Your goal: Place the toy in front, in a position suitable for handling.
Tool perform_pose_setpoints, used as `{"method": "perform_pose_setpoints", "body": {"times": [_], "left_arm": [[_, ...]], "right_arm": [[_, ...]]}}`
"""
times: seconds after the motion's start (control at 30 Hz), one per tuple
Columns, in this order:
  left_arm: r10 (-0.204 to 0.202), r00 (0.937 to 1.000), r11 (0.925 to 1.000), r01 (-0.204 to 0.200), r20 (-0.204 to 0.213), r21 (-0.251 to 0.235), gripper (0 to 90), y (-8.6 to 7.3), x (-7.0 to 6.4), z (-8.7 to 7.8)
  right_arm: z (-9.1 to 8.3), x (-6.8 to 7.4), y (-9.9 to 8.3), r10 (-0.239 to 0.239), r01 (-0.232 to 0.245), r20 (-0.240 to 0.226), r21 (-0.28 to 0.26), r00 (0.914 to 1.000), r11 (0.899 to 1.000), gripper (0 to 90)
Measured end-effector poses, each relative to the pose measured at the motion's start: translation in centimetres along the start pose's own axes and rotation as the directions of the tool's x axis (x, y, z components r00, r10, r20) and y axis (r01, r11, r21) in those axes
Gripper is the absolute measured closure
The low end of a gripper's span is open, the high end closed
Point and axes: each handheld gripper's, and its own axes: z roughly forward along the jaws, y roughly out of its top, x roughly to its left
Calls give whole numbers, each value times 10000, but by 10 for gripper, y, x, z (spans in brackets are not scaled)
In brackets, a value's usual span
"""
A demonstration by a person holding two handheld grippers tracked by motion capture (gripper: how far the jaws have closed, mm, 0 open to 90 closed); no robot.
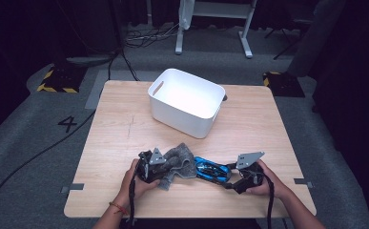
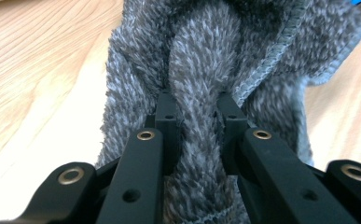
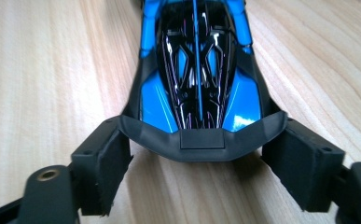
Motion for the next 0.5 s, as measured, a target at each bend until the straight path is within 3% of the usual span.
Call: {"method": "perform_pose_setpoints", "body": {"times": [0.23,0.4,0.43,0.5], "left_arm": [[-120,9999,9993,122,70,-362,747,11,2,-2],[-734,9972,9915,743,122,-1065,730,21,15,0],[-865,9962,9895,873,119,-1153,729,23,17,1],[-993,9950,9881,976,-81,-1190,729,27,19,5]], "right_arm": [[-17,0,1,561,-556,66,-636,9984,9964,248],[-11,9,3,420,-427,660,93,9969,9990,206],[-8,11,4,421,-453,978,309,9943,9985,211],[-4,13,3,333,-394,1099,538,9934,9978,214]]}}
